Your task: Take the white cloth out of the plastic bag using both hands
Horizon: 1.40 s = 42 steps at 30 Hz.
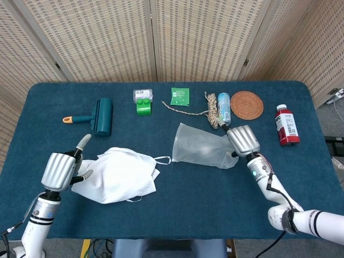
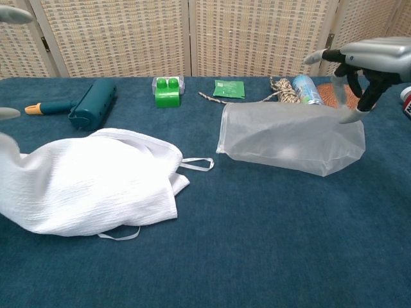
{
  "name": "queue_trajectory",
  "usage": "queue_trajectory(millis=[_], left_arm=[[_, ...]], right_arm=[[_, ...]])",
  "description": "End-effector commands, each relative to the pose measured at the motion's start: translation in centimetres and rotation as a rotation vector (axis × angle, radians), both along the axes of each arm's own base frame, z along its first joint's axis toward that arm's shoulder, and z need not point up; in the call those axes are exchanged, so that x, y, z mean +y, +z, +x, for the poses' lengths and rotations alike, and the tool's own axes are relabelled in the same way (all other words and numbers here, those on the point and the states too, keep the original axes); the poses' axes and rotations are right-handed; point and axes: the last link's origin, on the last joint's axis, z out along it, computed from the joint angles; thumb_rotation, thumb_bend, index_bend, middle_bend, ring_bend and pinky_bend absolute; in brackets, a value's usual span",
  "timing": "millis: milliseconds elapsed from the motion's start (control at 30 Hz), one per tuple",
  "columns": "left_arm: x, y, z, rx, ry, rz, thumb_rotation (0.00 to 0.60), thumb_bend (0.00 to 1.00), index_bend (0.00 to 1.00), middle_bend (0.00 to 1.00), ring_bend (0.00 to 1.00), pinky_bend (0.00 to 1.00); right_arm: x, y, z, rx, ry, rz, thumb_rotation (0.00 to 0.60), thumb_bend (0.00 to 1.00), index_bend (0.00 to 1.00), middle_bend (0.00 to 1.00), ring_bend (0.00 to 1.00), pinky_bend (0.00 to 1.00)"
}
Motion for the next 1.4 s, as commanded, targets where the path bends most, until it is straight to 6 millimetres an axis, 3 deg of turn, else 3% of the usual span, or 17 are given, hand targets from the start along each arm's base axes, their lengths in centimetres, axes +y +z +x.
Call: queue_trajectory(millis=[33, 133, 333, 433, 600, 700, 1000, 1400], left_arm=[[-0.1, 0.6, -0.4, 0.005, 0.016, 0.019, 0.6, 0.0, 0.04, 0.64, 0.64, 0.87], [-0.2, 1.2, -0.7, 0.015, 0.031, 0.038, 0.6, 0.0, 0.04, 0.58, 0.63, 0.85], [-0.7, 2.4, -1.1, 0.031, 0.052, 0.069, 0.6, 0.0, 0.07, 0.55, 0.6, 0.81], [-0.9, 2.8, -1.2, 0.034, 0.061, 0.068, 0.6, 0.0, 0.1, 0.53, 0.56, 0.75], [-1.2, 3.1, -1.4, 0.034, 0.074, 0.056, 0.6, 0.0, 0.14, 0.48, 0.47, 0.67], [-1.2, 3.2, -1.4, 0.038, 0.075, 0.046, 0.6, 0.0, 0.16, 0.46, 0.43, 0.6], [-2.3, 4.2, -2.6, 0.099, 0.113, 0.021, 0.6, 0.0, 0.18, 0.45, 0.42, 0.56], [-6.1, 6.5, -5.6, 0.117, 0.227, 0.047, 0.6, 0.0, 0.19, 0.45, 0.42, 0.56]], right_arm=[[0.7, 1.2, -0.1, -0.014, 0.01, -0.022, 0.6, 0.0, 0.0, 0.32, 0.35, 0.69], [1.4, 2.2, -0.3, -0.024, 0.018, -0.043, 0.6, 0.0, 0.0, 0.25, 0.28, 0.64], [2.7, 3.9, -0.6, -0.065, 0.014, -0.096, 0.6, 0.0, 0.0, 0.24, 0.27, 0.62], [3.3, 4.4, -0.6, -0.101, 0.014, -0.116, 0.6, 0.0, 0.08, 0.25, 0.27, 0.58], [4.5, 5.0, -0.7, -0.122, 0.036, -0.136, 0.6, 0.0, 0.16, 0.26, 0.27, 0.42], [5.3, 5.4, -0.8, -0.138, 0.047, -0.151, 0.6, 0.0, 0.18, 0.26, 0.27, 0.38], [8.0, 6.4, -2.1, -0.171, 0.059, -0.205, 0.6, 0.0, 0.21, 0.28, 0.27, 0.37], [11.5, 7.8, -4.8, -0.172, -0.009, -0.257, 0.6, 0.0, 0.21, 0.29, 0.27, 0.37]])
